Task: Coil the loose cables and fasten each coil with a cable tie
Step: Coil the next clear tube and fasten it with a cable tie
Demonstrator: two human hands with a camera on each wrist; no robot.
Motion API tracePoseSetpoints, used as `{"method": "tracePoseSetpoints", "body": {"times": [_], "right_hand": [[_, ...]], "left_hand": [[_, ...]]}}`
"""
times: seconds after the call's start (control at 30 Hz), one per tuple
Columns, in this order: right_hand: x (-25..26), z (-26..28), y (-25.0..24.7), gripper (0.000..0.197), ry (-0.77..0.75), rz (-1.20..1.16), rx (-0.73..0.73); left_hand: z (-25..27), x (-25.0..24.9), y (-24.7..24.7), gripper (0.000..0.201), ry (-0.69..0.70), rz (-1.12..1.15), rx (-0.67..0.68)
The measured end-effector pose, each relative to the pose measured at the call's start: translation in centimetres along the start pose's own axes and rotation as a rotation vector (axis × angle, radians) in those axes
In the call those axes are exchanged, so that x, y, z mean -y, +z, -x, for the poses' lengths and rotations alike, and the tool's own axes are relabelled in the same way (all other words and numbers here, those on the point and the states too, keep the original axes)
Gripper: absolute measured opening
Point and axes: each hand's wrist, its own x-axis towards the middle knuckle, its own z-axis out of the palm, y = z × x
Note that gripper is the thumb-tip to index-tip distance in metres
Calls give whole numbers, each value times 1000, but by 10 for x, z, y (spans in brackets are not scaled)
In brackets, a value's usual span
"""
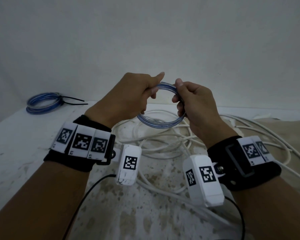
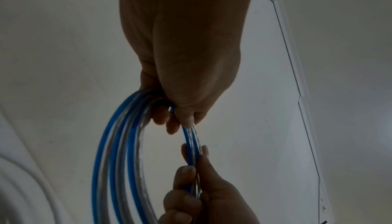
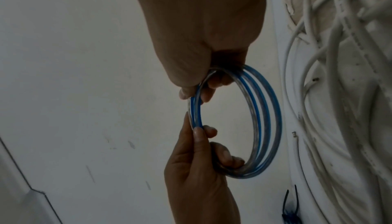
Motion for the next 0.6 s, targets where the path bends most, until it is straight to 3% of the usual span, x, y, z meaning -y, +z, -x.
{"method": "tracePoseSetpoints", "body": {"times": [0.27, 0.5, 0.6], "right_hand": [[4, -3, -6, 26, -38, 65, 45], [6, -4, -2, 23, -11, 3, 1], [4, -6, -5, 13, -11, -15, 3]], "left_hand": [[1, 0, 0, 39, 11, 56, 9], [-4, -6, 11, 36, 103, -141, -201], [-3, -13, 14, 30, -41, 103, -164]]}}
